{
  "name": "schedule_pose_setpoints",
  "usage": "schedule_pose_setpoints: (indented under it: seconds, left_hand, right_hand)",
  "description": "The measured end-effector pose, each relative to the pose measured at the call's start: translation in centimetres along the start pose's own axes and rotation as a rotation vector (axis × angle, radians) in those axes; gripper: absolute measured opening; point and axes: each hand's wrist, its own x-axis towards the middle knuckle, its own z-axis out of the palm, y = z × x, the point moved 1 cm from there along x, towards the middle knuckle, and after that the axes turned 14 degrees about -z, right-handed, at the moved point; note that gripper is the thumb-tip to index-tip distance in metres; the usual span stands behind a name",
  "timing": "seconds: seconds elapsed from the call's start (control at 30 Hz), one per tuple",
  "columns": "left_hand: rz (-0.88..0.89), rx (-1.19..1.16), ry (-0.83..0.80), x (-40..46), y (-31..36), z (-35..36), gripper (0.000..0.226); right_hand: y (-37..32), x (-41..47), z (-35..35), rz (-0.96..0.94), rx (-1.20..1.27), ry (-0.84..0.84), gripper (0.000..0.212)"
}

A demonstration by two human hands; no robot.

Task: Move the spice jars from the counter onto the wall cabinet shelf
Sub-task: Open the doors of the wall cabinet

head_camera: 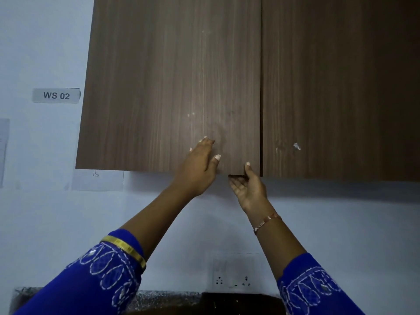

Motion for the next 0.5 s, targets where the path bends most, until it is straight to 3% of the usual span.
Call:
schedule_pose_setpoints:
  seconds: [0.23, 0.4, 0.5]
  left_hand:
    - [0.052, -0.015, -0.028, -0.6, 4.0, -0.4, 0.055]
    - [0.064, -0.006, 0.002, -1.8, 8.3, -1.5, 0.059]
    - [0.054, 0.025, 0.066, -2.5, 10.5, -2.5, 0.066]
  right_hand:
    - [-1.3, -3.8, -0.2, -0.15, 0.096, -0.116, 0.037]
    - [-2.9, -8.3, 1.1, -0.259, -0.012, -0.076, 0.04]
    - [-3.9, -11.4, 2.5, -0.308, -0.05, -0.034, 0.021]
